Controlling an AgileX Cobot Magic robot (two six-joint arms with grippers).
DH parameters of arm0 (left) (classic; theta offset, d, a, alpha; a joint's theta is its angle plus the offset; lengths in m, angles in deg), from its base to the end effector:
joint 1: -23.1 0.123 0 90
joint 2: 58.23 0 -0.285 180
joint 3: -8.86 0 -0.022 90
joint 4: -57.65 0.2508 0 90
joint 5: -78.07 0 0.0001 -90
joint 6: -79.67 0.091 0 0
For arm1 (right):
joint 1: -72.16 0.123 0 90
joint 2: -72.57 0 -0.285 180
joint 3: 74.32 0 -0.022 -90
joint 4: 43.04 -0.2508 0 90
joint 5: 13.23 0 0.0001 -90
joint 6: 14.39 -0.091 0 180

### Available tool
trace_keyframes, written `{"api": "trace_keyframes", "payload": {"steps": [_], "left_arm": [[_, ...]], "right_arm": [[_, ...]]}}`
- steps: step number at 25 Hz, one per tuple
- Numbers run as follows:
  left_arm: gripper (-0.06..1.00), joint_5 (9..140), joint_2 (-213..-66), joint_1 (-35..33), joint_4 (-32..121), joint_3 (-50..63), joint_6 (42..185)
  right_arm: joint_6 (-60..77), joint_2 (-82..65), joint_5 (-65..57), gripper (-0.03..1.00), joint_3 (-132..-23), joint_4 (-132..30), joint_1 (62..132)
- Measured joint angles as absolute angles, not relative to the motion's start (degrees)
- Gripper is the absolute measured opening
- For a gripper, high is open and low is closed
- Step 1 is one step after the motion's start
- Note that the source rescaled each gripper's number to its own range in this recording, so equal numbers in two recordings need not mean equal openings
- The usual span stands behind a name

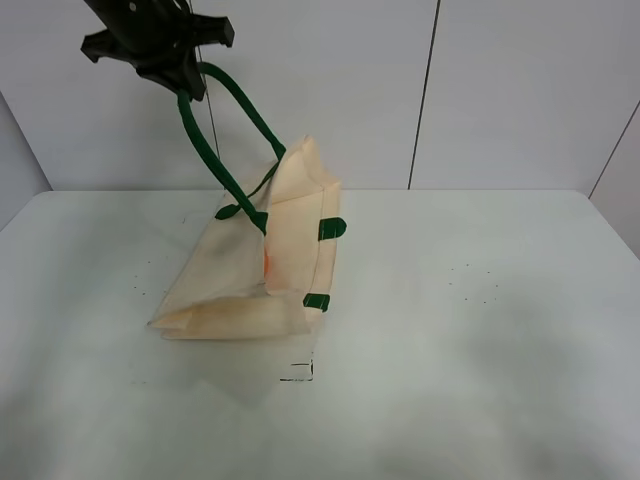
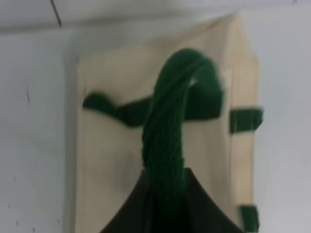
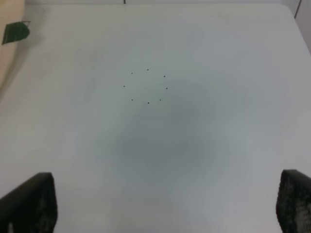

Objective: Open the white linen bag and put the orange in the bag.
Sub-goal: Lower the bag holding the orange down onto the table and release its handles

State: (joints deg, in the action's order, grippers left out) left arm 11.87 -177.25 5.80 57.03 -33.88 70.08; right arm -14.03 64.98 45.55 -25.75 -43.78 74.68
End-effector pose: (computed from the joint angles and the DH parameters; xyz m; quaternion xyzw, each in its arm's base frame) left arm 0.4122 -0.1293 0.3808 0.0632 0.9447 -0.0800 0.3115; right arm -0.0040 0.0008 0.2801 -0.0213 0.8428 0.0166 0.5375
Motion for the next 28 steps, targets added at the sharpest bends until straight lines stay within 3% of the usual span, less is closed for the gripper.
{"api": "trace_keyframes", "payload": {"steps": [7,12,14,15,17,19,20,23,28], "left_arm": [[0.0,23.8,-178.8,5.8,50.3,-19.8,70.2],[0.03,25.8,-185.8,5.8,46.7,-17.7,73.6],[0.18,25.9,-187.6,5.8,46.0,-17.5,74.6],[0.29,25.9,-188.1,5.8,45.8,-17.5,74.7],[0.61,26.2,-188.2,5.8,45.8,-17.5,74.9],[0.83,26.8,-188.2,5.8,46.5,-17.5,75.0],[0.9,27.1,-188.2,5.8,47.2,-17.5,74.9],[0.98,26.9,-188.2,5.8,51.0,-17.5,74.9],[1.0,22.7,-188.2,5.9,58.9,-18.3,71.0]], "right_arm": [[-14.0,65.0,45.5,1.0,-25.8,-43.8,74.7],[-14.0,65.0,45.5,1.0,-25.8,-43.8,74.7],[-14.0,65.0,45.5,1.0,-25.8,-43.8,74.7],[-14.0,65.0,45.5,1.0,-25.8,-43.8,74.7],[-14.0,65.0,45.5,1.0,-25.8,-43.8,74.7],[-14.0,65.0,45.5,1.0,-25.8,-43.8,74.7],[-14.0,65.0,45.5,1.0,-25.8,-43.8,74.7],[-14.0,65.0,45.5,1.0,-25.8,-43.8,74.7],[-14.0,65.0,45.5,1.0,-25.8,-43.8,74.7]]}}
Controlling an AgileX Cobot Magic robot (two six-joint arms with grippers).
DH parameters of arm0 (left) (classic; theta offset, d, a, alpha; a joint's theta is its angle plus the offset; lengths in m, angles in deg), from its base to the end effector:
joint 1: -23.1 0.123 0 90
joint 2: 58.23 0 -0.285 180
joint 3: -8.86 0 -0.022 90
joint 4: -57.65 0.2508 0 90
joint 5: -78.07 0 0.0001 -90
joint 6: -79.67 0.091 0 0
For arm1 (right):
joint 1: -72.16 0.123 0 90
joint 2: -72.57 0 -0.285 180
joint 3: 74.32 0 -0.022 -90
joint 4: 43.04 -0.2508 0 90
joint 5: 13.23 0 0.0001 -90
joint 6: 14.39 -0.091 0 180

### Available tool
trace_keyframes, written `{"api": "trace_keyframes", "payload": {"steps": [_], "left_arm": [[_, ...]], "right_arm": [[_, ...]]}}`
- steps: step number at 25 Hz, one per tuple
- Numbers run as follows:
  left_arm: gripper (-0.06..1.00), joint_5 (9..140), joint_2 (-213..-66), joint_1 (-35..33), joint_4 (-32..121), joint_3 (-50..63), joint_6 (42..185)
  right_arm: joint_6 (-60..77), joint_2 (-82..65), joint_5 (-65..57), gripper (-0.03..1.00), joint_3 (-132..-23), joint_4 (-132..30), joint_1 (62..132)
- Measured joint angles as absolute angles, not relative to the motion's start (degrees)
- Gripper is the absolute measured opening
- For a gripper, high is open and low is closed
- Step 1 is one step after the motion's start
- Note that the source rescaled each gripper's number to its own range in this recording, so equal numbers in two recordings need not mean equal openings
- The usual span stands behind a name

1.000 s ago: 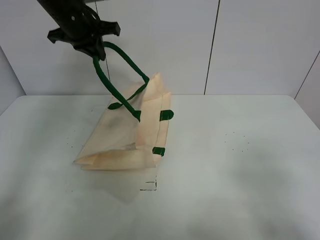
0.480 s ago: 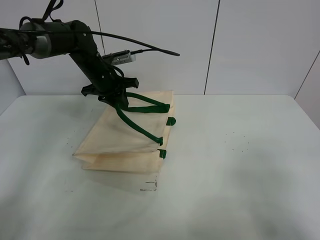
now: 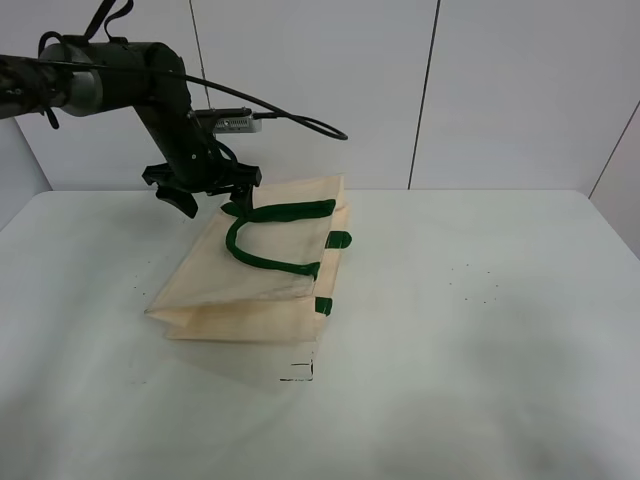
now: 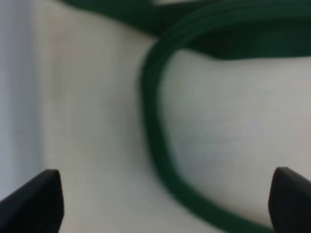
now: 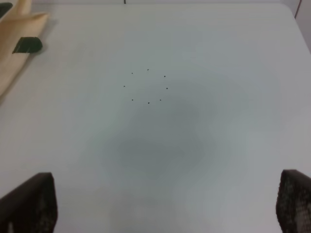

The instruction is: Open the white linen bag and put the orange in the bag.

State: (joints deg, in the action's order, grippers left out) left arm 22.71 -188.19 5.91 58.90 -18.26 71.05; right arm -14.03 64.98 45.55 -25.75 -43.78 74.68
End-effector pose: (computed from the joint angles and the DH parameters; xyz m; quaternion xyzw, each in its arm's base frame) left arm 0.4458 -0.1362 0.2227 0.0777 0.9788 -0.0325 0.1865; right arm -0.0040 0.0008 0.2801 -0.0213 0.8428 0.0166 0.5375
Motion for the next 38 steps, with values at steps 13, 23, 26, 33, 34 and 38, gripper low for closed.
{"api": "trace_keyframes", "payload": {"steps": [13,23,26,33,34,38], "left_arm": [[1.0,17.0,-188.2,18.1,61.5,-18.5,70.4],[1.0,10.1,-188.1,18.7,58.5,-18.5,70.5],[1.0,10.1,-187.7,18.1,58.5,-18.2,70.5],[0.99,10.1,-180.6,17.3,58.5,-8.9,70.5],[0.99,10.1,-178.9,17.3,58.6,-7.1,70.5],[0.98,10.1,-170.2,17.3,58.6,3.1,70.8]], "right_arm": [[-14.0,65.0,45.5,1.0,-25.8,-44.0,74.7],[-14.0,65.0,45.5,1.0,-25.8,-43.9,74.7],[-14.0,65.0,45.5,1.0,-25.8,-43.9,74.7],[-14.0,65.0,45.5,1.0,-25.8,-43.9,74.7],[-14.0,65.0,45.5,1.0,-25.8,-43.9,74.7],[-14.0,65.0,45.5,1.0,-25.8,-43.9,74.7]]}}
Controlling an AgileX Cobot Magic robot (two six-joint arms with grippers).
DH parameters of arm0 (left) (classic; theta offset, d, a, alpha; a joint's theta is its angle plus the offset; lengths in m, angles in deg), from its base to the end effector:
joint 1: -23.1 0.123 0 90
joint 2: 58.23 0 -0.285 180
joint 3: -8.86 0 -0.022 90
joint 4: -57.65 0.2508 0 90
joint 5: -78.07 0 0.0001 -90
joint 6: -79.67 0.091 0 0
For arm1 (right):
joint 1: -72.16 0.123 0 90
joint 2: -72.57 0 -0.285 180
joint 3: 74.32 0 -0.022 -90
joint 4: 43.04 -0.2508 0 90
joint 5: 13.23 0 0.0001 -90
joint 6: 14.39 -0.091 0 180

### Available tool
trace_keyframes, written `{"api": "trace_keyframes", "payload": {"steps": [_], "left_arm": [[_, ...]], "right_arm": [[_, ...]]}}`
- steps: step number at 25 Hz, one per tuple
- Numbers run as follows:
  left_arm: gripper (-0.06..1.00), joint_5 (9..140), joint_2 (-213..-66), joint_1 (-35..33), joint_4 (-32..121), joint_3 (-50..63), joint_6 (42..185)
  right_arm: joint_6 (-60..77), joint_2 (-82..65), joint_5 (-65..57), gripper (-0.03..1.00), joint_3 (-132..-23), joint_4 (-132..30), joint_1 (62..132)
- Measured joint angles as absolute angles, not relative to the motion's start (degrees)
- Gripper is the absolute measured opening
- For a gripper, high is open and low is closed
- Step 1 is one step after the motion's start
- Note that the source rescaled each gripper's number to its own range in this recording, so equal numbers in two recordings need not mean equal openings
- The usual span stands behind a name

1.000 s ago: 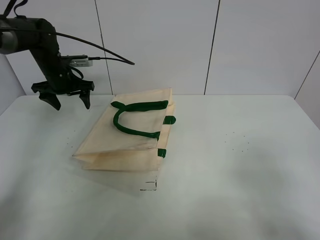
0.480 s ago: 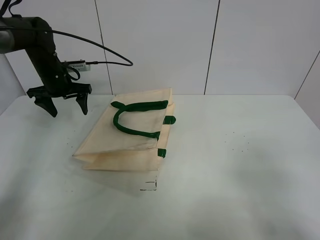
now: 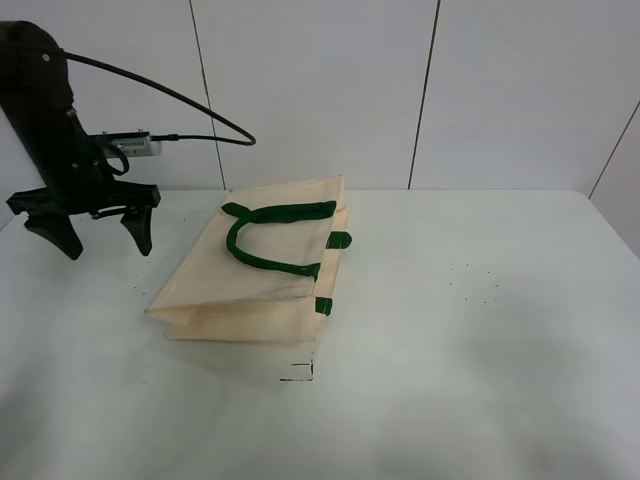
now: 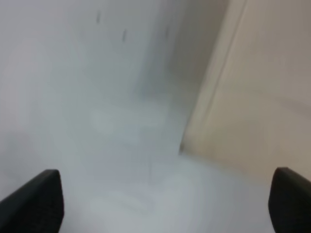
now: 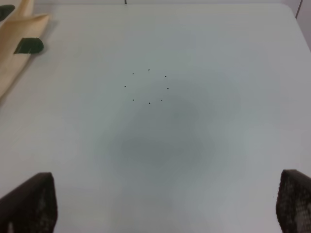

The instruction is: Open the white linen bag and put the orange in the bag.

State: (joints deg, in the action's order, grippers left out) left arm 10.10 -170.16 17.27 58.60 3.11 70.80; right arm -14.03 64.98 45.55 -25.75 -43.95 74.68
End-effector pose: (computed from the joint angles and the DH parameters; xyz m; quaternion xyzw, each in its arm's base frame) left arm 0.3609 -0.0354 0.2481 -0.0238 0.9984 0.0012 0.0516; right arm -0.0040 0.0011 0.2801 -0.0214 0.8428 0.0181 0.5375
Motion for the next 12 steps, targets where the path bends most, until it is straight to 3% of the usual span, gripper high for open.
{"api": "trace_keyframes", "payload": {"steps": [12], "left_arm": [[0.97,13.9,-133.8,17.3,58.7,46.1,73.9]], "right_arm": [[-14.0,65.0,45.5,1.0,-25.8,-43.9,74.7]]}}
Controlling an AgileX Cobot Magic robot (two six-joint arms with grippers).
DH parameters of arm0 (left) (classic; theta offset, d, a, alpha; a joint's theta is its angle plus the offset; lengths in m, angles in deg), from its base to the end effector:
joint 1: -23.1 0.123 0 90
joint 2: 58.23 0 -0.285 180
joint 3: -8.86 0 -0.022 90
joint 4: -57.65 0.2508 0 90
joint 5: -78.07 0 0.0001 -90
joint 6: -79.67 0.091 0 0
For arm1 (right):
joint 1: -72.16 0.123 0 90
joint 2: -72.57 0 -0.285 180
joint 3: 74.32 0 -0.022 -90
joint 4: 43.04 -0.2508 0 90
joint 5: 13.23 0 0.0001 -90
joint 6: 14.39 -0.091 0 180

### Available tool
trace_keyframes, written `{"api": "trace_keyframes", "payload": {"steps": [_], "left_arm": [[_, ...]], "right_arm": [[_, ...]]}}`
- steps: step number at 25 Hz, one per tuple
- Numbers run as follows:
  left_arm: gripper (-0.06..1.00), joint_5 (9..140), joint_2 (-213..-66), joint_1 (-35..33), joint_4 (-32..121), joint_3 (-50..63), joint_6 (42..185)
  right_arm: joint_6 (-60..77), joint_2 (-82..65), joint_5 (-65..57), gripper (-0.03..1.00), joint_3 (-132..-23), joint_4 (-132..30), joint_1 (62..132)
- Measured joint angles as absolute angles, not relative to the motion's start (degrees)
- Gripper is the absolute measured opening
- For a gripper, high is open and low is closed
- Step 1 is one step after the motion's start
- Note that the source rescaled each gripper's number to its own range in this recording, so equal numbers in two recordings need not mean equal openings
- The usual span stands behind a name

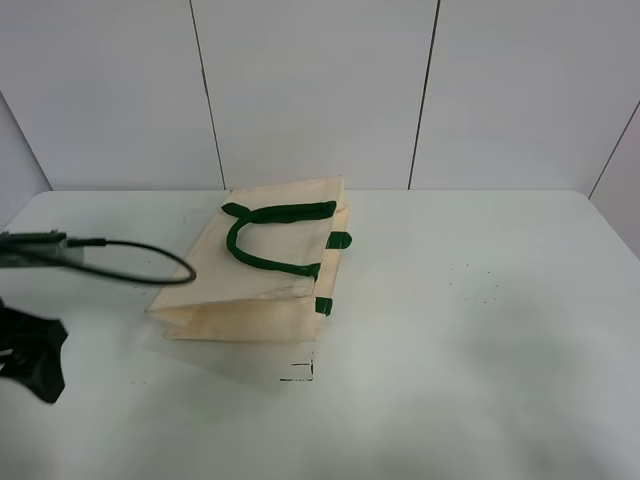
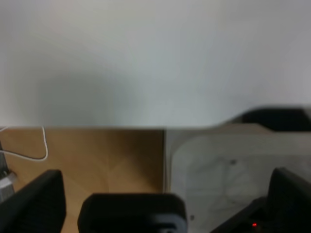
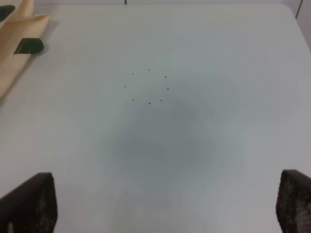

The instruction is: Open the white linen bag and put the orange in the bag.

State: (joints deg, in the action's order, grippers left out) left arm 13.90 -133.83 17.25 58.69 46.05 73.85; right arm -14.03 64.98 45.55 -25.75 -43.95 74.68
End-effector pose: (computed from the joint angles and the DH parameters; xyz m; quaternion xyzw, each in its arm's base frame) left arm 0.1728 -0.0162 0.2313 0.0040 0.9996 0.0055 0.0272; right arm -0.0040 0.0011 0.2801 -0.0214 0.8428 0.0181 0.5375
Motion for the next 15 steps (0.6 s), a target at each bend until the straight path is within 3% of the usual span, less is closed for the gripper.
{"api": "trace_keyframes", "payload": {"steps": [5,15], "left_arm": [[0.97,16.2,-118.3,17.3,58.6,56.9,74.9],[0.96,17.6,-91.5,17.3,58.5,57.5,75.2]], "right_arm": [[-14.0,65.0,45.5,1.0,-25.8,-43.9,74.7],[-14.0,65.0,45.5,1.0,-25.8,-43.9,74.7]]}}
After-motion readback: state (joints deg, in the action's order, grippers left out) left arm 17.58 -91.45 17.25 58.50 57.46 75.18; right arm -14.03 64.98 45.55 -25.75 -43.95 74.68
